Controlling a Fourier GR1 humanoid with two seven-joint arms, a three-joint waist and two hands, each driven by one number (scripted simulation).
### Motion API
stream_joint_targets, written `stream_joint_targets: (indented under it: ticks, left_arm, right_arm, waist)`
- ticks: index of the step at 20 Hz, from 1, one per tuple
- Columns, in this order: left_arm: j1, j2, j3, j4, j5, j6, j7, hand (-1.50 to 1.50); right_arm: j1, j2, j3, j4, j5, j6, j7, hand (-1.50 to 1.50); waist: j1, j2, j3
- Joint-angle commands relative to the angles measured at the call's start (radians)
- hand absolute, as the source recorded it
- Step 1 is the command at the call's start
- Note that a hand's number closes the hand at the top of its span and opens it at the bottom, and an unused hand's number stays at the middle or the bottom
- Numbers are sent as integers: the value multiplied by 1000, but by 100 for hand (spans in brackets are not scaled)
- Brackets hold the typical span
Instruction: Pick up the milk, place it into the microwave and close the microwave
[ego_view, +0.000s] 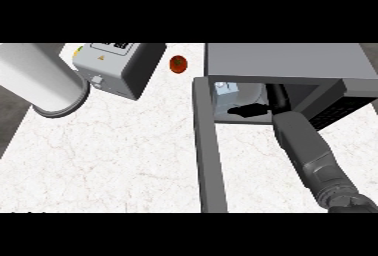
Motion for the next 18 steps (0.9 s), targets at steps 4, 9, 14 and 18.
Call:
stream_joint_targets:
  ticks: [4,9,14,18]
  left_arm:
    - [-72,3,-62,-17,-65,33,82,-150]
    - [-76,-9,-235,-47,-172,95,113,-150]
    - [-214,-9,-249,58,-191,111,187,150]
    - [-299,-7,-275,77,-247,120,288,150]
  right_arm:
    - [73,43,31,-85,-24,98,8,-150]
    - [191,58,48,-169,-50,156,4,-150]
    - [374,43,73,-275,-76,290,-70,-150]
    - [487,57,111,-428,-90,344,-69,-150]
  waist:
    - [-42,-17,-2]
    - [-49,-21,-3]
    - [-86,-24,-4]
    - [-84,-24,-4]
